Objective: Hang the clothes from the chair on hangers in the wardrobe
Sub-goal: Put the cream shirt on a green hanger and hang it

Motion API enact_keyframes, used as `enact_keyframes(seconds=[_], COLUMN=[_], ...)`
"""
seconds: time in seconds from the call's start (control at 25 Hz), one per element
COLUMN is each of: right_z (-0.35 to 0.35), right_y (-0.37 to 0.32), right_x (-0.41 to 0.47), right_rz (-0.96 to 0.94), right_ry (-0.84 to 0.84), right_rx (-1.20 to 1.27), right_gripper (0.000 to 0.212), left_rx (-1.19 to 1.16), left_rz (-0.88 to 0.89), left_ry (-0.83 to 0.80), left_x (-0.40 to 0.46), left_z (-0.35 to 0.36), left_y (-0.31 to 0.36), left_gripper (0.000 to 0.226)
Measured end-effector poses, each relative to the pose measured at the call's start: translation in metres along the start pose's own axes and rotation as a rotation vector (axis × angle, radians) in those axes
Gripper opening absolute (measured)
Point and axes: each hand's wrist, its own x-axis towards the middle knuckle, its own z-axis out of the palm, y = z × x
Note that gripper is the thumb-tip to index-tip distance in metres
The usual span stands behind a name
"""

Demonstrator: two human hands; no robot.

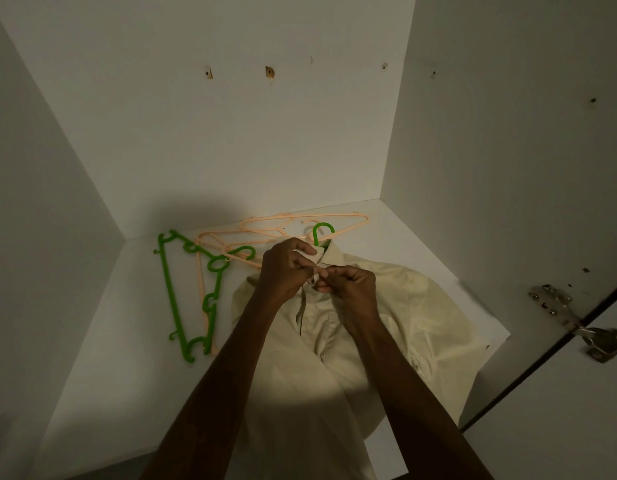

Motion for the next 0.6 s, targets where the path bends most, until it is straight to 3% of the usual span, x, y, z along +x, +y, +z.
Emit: enact_keyframes(seconds=[0.2, 0.32, 0.48, 0.6], right_z=[0.001, 0.001, -0.008, -0.028], right_y=[0.003, 0.001, -0.015, -0.031], right_x=[0.001, -0.002, 0.000, 0.007], right_rz=[-0.039, -0.050, 0.138, 0.289], right_ry=[0.016, 0.017, 0.002, 0.001], right_rx=[-0.058, -0.102, -0.193, -0.360], right_gripper=[0.006, 0.009, 0.007, 0.013], left_rx=[-0.158, -0.108, -0.195, 0.166], left_rz=[-0.247, -0.239, -0.285, -0.192], left_ry=[0.070, 0.128, 0.054, 0.113], left_x=[-0.005, -0.007, -0.003, 0.013], left_z=[0.014, 0.019, -0.003, -0.017], left_y=[0.002, 0.004, 0.009, 0.004], left_gripper=[0.028, 0.028, 0.043, 0.039])
